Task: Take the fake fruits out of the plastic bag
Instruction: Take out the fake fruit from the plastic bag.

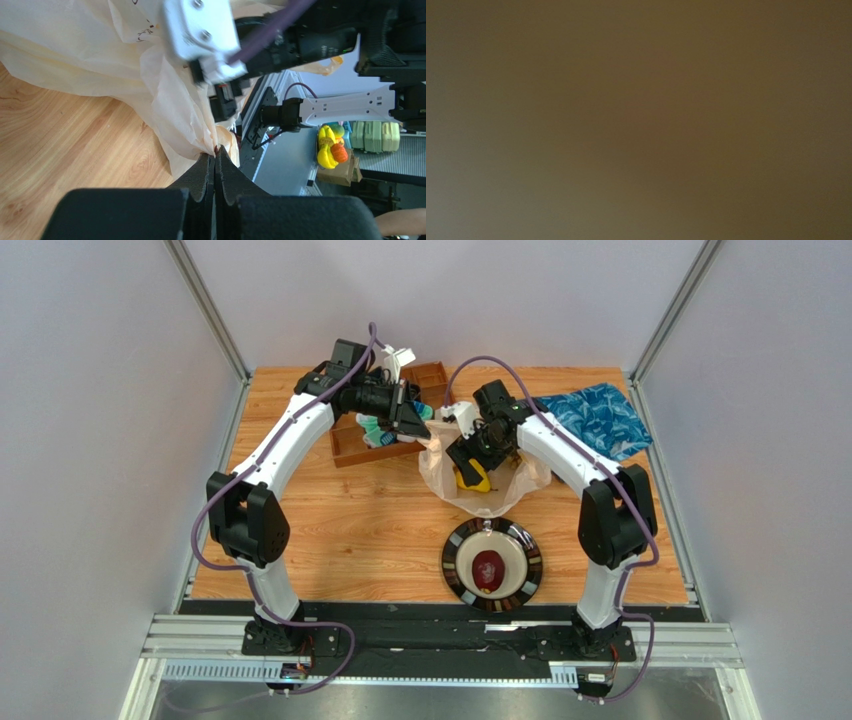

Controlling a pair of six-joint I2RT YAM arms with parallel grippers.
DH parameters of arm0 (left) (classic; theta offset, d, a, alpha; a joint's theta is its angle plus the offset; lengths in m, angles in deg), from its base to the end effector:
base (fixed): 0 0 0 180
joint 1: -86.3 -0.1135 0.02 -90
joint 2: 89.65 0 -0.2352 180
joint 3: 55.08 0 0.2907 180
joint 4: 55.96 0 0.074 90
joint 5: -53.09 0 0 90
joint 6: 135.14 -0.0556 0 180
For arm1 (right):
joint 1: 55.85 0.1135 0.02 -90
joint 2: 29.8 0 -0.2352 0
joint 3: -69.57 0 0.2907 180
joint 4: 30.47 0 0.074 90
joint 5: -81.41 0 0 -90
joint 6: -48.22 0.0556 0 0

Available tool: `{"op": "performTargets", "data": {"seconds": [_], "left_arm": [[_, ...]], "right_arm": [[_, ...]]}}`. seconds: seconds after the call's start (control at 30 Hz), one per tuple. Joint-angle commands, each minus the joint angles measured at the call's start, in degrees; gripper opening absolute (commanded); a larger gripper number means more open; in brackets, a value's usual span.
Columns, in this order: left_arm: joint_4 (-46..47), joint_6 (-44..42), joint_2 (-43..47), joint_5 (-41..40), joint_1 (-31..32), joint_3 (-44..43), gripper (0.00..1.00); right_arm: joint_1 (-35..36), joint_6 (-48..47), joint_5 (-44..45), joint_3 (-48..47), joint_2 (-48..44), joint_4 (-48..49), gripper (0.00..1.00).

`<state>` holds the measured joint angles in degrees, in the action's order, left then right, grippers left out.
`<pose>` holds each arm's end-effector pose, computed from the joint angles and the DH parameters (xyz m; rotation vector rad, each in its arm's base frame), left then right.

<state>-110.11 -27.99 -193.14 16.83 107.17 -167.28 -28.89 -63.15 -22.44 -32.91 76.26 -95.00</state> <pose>0.3926 -0.1976 0.3101 0.5586 2.3111 -1.4259 0.3709 0.2036 0.2026 -1.1849 2.4829 0.3596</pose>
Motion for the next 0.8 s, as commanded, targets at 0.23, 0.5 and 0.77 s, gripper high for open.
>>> {"op": "performTargets", "data": {"seconds": [0.23,0.5,0.77], "left_arm": [[-0.8,-2.6,2.8,0.0,0.0,1.4,0.00],[-1.5,-3.3,2.8,-1.1,0.0,1.9,0.00],[0.8,-1.1,0.4,-0.8,0.1,-0.3,0.00]], "right_arm": [[-1.9,11.3,4.3,-12.1,15.2,5.1,1.00],[-2.3,7.8,4.9,-16.2,22.3,3.4,0.69],[-2.6,3.6,-6.2,-11.9,3.1,1.6,0.43]]}}
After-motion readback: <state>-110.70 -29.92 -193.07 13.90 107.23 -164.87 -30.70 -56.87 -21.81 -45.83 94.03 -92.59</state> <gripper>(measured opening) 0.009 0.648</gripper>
